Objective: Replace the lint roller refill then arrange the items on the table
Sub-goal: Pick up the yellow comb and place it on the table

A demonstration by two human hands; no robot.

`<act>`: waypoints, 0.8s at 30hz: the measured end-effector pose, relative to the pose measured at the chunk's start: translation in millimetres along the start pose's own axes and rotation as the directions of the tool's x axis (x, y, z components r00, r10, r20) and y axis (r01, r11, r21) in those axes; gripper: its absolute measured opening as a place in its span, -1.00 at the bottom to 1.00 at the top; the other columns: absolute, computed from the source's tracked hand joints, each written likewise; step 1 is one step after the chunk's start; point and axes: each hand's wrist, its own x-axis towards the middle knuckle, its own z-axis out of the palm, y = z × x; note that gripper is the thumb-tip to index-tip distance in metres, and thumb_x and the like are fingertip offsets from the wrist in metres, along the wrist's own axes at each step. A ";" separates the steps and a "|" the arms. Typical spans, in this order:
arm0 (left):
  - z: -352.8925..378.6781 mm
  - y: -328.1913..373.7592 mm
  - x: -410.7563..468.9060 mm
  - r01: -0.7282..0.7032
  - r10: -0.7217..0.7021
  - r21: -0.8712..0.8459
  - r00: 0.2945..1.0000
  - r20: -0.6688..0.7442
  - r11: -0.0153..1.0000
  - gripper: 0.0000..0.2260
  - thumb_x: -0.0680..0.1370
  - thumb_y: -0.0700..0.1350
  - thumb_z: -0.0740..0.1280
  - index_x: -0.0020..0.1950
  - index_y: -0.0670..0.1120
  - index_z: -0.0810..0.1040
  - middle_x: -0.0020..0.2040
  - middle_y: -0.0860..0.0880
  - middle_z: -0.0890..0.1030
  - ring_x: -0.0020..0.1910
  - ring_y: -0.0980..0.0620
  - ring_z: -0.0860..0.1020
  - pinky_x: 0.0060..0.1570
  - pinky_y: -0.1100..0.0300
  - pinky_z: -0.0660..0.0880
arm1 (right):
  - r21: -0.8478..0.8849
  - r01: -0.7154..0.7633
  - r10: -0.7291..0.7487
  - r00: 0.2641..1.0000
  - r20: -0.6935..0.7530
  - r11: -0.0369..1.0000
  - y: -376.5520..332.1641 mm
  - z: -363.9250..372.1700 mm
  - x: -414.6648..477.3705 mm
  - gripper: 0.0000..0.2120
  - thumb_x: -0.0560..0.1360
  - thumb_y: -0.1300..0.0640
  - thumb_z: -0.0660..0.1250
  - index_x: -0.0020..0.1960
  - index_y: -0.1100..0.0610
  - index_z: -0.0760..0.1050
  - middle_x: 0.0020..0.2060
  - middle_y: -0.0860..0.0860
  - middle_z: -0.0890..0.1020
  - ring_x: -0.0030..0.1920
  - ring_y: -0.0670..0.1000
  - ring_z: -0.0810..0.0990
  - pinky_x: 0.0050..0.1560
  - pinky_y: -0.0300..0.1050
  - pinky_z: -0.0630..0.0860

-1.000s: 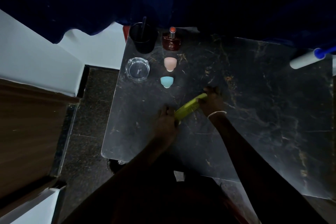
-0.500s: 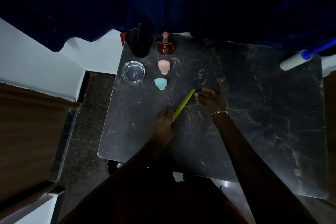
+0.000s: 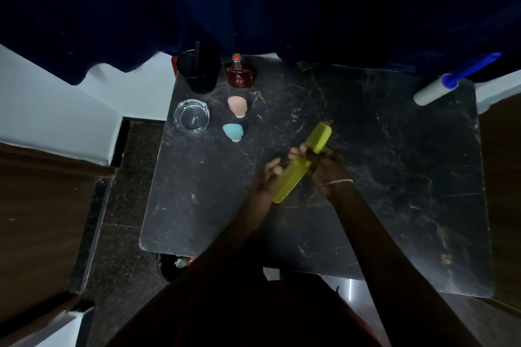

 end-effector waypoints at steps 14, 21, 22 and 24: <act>-19.1 31.5 25.4 0.203 -0.140 -0.114 0.902 0.407 0.973 -0.69 0.68 -0.32 0.21 0.43 -0.28 0.49 0.26 -0.32 0.65 0.14 -0.16 0.71 0.10 0.02 0.68 | -0.271 -0.123 0.141 0.989 0.047 0.955 -20.5 10.5 27.4 -0.82 0.54 0.18 0.39 0.14 0.07 0.59 0.01 0.03 0.73 0.04 0.09 0.69 0.05 0.10 0.64; -15.9 23.8 48.3 0.169 -0.168 -0.015 0.984 0.060 0.986 -0.79 0.66 -0.37 0.23 0.23 -0.27 0.58 0.13 -0.35 0.68 -0.18 -0.02 0.74 -0.07 0.06 0.68 | 0.279 -0.151 0.206 0.962 -0.178 0.948 -35.0 -4.8 32.1 -0.64 0.60 -0.03 0.28 0.33 0.10 0.42 0.23 0.20 0.58 0.22 0.24 0.59 0.05 0.10 0.60; -15.2 22.0 51.2 0.171 -0.171 0.001 0.985 0.029 0.985 -0.79 0.66 -0.37 0.23 0.26 -0.30 0.58 0.09 -0.33 0.69 -0.21 -0.01 0.74 -0.09 0.07 0.68 | 0.299 -0.160 0.214 0.964 -0.160 0.941 -37.1 -6.6 32.5 -0.60 0.59 -0.07 0.27 0.34 0.14 0.41 0.21 0.22 0.60 0.20 0.24 0.62 0.03 0.08 0.62; -12.7 19.8 56.3 0.174 -0.174 0.021 0.985 0.000 0.985 -0.79 0.66 -0.37 0.26 0.27 -0.32 0.58 0.04 -0.30 0.69 -0.21 -0.02 0.73 -0.11 0.08 0.68 | 0.267 -0.173 0.217 0.966 -0.144 0.948 -37.0 -5.9 34.5 -0.60 0.61 -0.06 0.25 0.30 0.20 0.44 0.14 0.22 0.65 0.13 0.20 0.67 -0.01 0.01 0.63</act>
